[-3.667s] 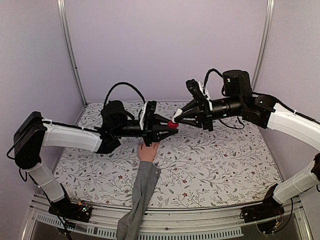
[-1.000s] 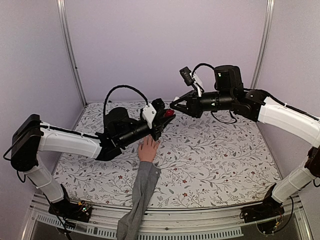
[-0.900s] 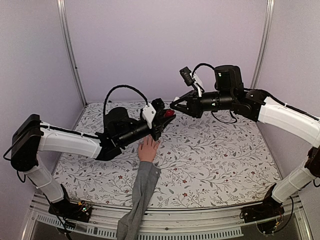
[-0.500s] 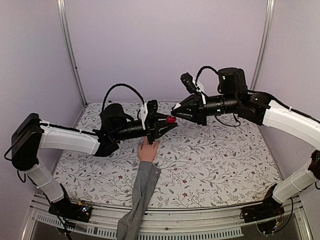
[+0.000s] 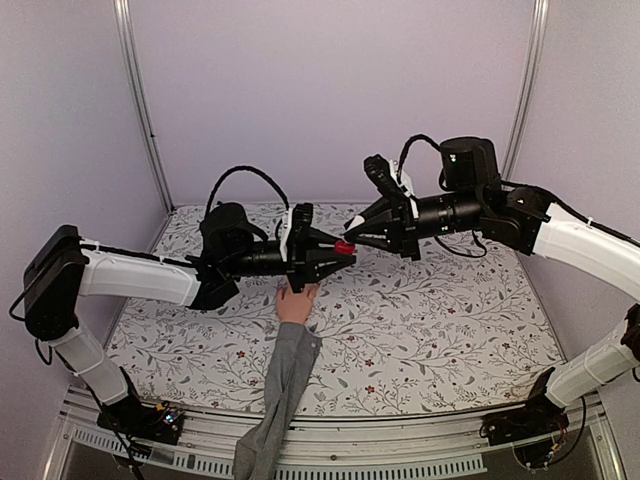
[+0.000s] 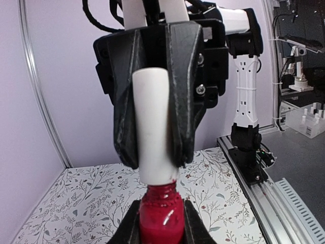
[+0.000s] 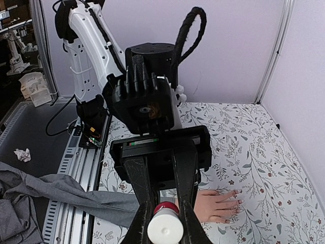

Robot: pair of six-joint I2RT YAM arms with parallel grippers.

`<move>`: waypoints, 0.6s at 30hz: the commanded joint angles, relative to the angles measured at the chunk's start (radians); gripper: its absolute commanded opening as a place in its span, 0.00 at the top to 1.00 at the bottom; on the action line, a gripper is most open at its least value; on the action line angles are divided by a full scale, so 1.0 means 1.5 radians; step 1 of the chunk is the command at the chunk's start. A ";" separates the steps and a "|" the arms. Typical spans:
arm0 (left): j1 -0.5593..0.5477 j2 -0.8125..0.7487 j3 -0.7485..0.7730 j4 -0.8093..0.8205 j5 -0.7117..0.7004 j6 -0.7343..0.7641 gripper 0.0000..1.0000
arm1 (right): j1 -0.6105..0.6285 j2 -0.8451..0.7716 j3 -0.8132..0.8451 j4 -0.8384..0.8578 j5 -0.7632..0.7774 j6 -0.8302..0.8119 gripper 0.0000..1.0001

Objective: Paint the nails
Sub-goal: Unscrew the nail polish bottle.

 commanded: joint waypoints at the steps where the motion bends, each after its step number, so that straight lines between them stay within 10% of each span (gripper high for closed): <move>1: -0.008 0.016 0.012 -0.012 0.044 0.000 1.00 | 0.002 -0.017 -0.005 0.044 -0.002 -0.016 1.00; 18: -0.007 0.022 0.023 -0.020 0.058 -0.002 1.00 | 0.002 -0.027 -0.004 0.031 -0.015 -0.047 1.00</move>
